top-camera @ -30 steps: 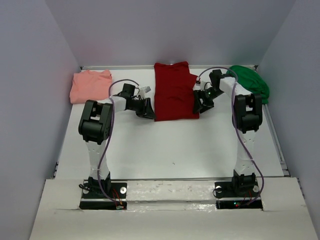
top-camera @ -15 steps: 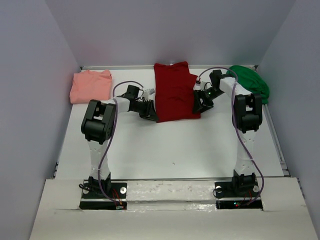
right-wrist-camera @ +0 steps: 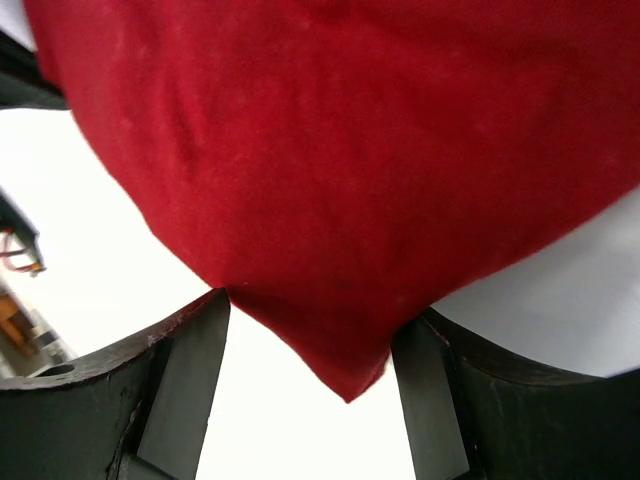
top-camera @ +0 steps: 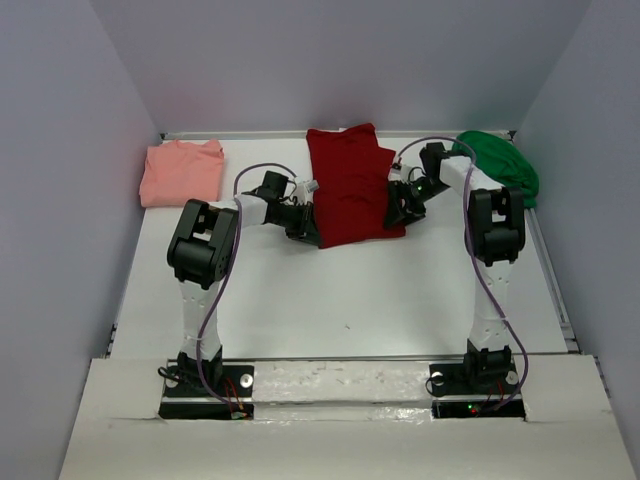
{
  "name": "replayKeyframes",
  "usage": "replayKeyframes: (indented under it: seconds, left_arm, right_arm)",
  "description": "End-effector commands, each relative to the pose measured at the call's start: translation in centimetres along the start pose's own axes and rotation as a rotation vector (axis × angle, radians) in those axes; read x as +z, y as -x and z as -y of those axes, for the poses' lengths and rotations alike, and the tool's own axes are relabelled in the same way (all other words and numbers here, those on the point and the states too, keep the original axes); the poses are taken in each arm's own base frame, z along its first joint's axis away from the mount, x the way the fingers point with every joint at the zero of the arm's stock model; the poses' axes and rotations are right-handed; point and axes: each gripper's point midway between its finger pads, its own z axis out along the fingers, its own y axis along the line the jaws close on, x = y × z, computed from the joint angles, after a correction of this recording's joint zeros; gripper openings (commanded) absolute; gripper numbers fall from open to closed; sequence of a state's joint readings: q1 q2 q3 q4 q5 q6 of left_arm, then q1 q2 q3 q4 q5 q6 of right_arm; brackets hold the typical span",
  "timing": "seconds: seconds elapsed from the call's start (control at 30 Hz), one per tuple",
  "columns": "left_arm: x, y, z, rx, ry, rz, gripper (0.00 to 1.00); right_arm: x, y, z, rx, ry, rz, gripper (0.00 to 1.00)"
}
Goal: Fold and stack the t-shirts
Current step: Grab one side of the 2/3 rectangular tshirt with both arms
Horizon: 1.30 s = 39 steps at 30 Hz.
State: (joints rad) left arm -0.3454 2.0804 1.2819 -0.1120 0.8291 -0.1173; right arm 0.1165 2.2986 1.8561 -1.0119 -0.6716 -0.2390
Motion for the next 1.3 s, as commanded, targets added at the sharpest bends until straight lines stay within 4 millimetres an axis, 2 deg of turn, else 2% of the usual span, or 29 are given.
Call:
replayKeyframes:
  seconds: [0.0,0.17,0.3,0.43,0.5,0.6,0.97,1.07,1.27]
  left_arm:
    - [0.0,-0.2,-0.3,0.001,0.035,-0.025,0.17]
    - [-0.2,-0.3,-0.1,0.013,0.040,-0.021,0.15]
    - [-0.3,-0.3,0.1,0.018,0.038,-0.021,0.15]
    - [-0.2,-0.2,0.3,0.028,0.039,-0.020,0.15]
    - [-0.3,-0.1,0.5,0.031,0.037,-0.019,0.14]
    - [-0.2,0.0,0.7,0.034,0.029,-0.019,0.14]
    - [-0.3,-0.1,0.9,0.049,0.035,-0.021,0.13]
    - [-0.4,0.1,0.9,0.053,0.037,-0.016,0.13]
    - [-0.4,0.0,0.8,0.053,0.041,-0.019,0.13]
  right_arm:
    - [1.0,-2.7,1.8,0.018,-0.046,-0.072,0.70]
    - [-0.2,-3.1,3.4,0.001,-0.187,-0.064,0.70]
    - [-2.4,-2.8,5.1,-0.006,-0.356,-0.049,0.71]
    - [-4.3,-2.4,5.5,-0.007,-0.450,-0.029,0.73]
    - [-4.4,-2.9,5.8,-0.001,-0.467,-0.043,0.73]
    - [-4.1,-3.1,6.0,-0.008,-0.465,-0.046,0.73]
    - [-0.8,-3.6,5.7,0.044,-0.334,-0.082,0.69]
    - [-0.3,-3.9,5.7,0.050,-0.319,-0.088,0.65]
    - [1.6,-5.0,4.4,0.041,-0.258,-0.116,0.61]
